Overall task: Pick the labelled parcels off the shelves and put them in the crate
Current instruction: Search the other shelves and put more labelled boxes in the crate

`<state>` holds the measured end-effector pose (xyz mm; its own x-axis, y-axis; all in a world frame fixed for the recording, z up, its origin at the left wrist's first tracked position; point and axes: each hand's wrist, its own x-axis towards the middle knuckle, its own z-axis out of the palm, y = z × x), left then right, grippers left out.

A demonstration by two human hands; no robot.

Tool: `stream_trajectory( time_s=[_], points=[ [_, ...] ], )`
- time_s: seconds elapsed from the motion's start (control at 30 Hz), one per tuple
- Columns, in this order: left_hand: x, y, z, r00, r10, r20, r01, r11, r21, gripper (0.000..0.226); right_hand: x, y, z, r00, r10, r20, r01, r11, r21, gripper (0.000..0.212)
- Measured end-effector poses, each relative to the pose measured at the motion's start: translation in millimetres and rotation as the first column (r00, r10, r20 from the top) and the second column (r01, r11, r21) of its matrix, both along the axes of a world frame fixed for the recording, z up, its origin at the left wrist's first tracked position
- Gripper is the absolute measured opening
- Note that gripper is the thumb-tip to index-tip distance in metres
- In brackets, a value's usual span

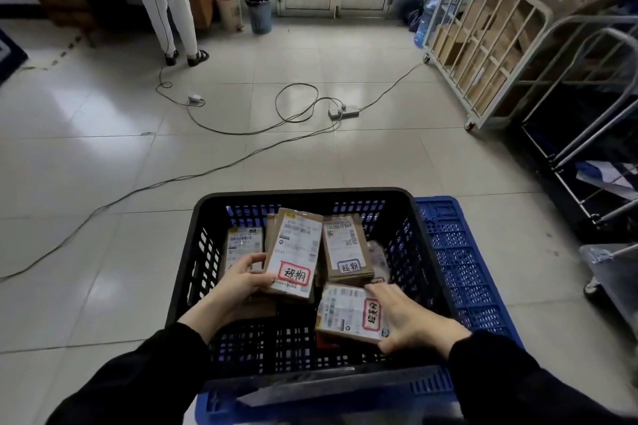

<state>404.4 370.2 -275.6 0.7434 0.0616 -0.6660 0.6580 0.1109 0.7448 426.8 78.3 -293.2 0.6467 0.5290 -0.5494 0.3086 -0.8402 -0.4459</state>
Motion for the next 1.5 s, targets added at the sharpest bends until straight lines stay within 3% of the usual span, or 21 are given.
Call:
stream_trajectory(
  time_s=[0.17,0.43,0.53,0.6,0.67,0.7,0.8,0.93,1.07,1.13,1.23,1.5],
  points=[
    [0.2,-10.4,-4.0,0.999,-0.046,-0.027,0.046,0.999,-0.008,0.052,13.8,-0.5,-27.1,0.986,0.161,0.041,-0.156,0.982,-0.103,0.105],
    [6.0,-25.2,-11.8,0.996,-0.08,-0.026,0.08,0.997,0.016,0.046,23.0,-13.1,-55.3,0.982,0.177,0.07,-0.169,0.979,-0.113,0.102],
    [10.5,-34.3,-11.9,0.997,-0.074,-0.023,0.074,0.997,-0.002,0.047,22.8,-15.9,-50.7,0.991,0.085,0.103,-0.077,0.993,-0.085,0.099],
    [13.8,-42.9,-9.7,0.998,-0.055,-0.018,0.055,0.997,-0.048,0.046,24.1,-15.5,-37.8,0.992,-0.092,0.089,0.088,0.995,0.047,0.084],
    [16.9,-53.4,-8.3,0.999,-0.041,-0.015,0.039,0.994,-0.1,0.047,23.8,-12.8,-19.9,0.94,-0.341,0.016,0.325,0.908,0.264,0.056],
    [18.3,-59.4,-7.9,0.999,-0.036,-0.012,0.034,0.992,-0.12,0.048,22.4,-10.7,-11.8,0.884,-0.463,-0.071,0.456,0.816,0.355,0.043],
    [21.7,-79.9,-8.3,1.0,-0.025,-0.014,0.022,0.985,-0.169,0.05,15.8,-5.0,-2.9,0.675,-0.593,-0.438,0.737,0.526,0.423,0.037],
    [28.2,-108.0,-7.2,0.998,-0.068,0.008,0.068,0.981,-0.18,0.052,7.4,-4.7,-13.0,0.502,-0.564,-0.656,0.865,0.301,0.403,0.037],
    [35.5,-134.2,-5.9,0.996,-0.091,0.022,0.093,0.979,-0.179,0.046,9.7,-12.2,-16.9,0.329,-0.618,-0.714,0.908,-0.002,0.42,0.027],
    [38.7,-140.8,-9.0,0.985,-0.168,0.035,0.17,0.983,-0.071,0.053,13.6,-14.4,-21.2,0.257,-0.66,-0.706,0.899,-0.103,0.425,0.027],
    [43.2,-138.6,-13.3,0.963,-0.267,0.022,0.265,0.961,0.075,0.056,20.3,-17.2,-24.7,0.207,-0.753,-0.624,0.877,-0.14,0.459,0.034],
    [41.5,-114.4,-30.2,0.962,-0.271,-0.03,0.273,0.953,0.131,0.045,34.5,-4.6,-32.5,0.256,-0.85,-0.461,0.872,-0.003,0.489,0.04]
  ],
)
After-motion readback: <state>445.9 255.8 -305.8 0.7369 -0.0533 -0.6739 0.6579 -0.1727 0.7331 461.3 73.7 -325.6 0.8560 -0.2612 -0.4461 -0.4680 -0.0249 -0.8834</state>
